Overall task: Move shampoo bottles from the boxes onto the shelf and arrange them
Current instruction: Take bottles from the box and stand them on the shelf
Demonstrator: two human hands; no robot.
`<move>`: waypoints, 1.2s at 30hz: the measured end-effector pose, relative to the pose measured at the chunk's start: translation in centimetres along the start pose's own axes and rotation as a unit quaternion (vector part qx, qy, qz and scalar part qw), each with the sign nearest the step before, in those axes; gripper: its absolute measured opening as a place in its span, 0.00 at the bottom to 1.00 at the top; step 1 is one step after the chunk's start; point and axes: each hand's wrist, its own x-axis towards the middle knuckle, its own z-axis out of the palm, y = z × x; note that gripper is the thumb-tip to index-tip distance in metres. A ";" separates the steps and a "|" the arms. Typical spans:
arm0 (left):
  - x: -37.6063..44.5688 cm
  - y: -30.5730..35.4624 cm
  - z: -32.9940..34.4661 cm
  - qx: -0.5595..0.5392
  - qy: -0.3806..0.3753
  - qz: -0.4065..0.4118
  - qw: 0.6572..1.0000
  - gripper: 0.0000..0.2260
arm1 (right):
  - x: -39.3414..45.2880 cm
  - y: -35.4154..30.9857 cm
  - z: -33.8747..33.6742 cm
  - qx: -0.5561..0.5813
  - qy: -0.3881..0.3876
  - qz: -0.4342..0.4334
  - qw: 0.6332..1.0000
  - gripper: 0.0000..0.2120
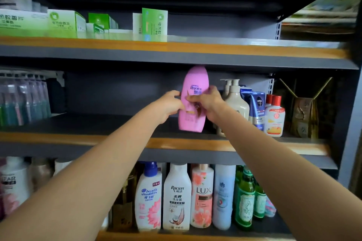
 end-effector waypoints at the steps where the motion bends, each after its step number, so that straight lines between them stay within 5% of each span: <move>1: 0.5 -0.7 0.3 0.018 0.010 0.006 1.000 0.26 | 0.3 0.7 0.2 -0.017 -0.004 -0.013 1.000 0.35; 8: 2.4 -2.9 1.4 0.025 0.013 0.030 0.999 0.30 | 2.0 2.8 -0.6 -0.151 -0.003 -0.047 0.987 0.33; 14: 3.4 -3.0 1.9 0.044 -0.031 -0.021 0.998 0.27 | 1.2 1.3 -1.6 -0.467 -0.013 -0.048 0.883 0.17; 18: 5.2 -3.3 3.2 0.087 0.009 -0.021 0.996 0.21 | 1.4 2.0 -1.6 -0.555 0.035 -0.086 0.826 0.06; 21: 6.3 -3.4 4.2 0.129 0.035 -0.024 0.991 0.20 | 1.8 2.5 -2.0 -0.583 0.060 -0.108 0.803 0.16; 24: 7.1 -3.5 4.7 0.159 0.038 -0.022 0.986 0.23 | 1.8 2.8 -2.2 -0.569 0.063 -0.113 0.812 0.19; 27: 7.5 -3.5 5.0 0.186 0.042 -0.021 0.981 0.24 | 1.5 2.9 -2.4 -0.568 0.034 -0.093 0.817 0.04; 30: 7.6 -3.6 5.0 0.251 0.069 -0.013 0.965 0.21 | 1.8 3.1 -2.3 -0.566 0.001 -0.054 0.823 0.15; 33: 7.5 -3.8 4.8 0.283 0.078 -0.002 0.956 0.20 | 1.9 3.0 -1.7 -0.564 -0.009 -0.033 0.825 0.15; 36: 7.2 -3.8 4.4 0.281 0.068 0.011 0.957 0.18 | 1.3 2.6 -0.9 -0.577 -0.016 -0.039 0.816 0.03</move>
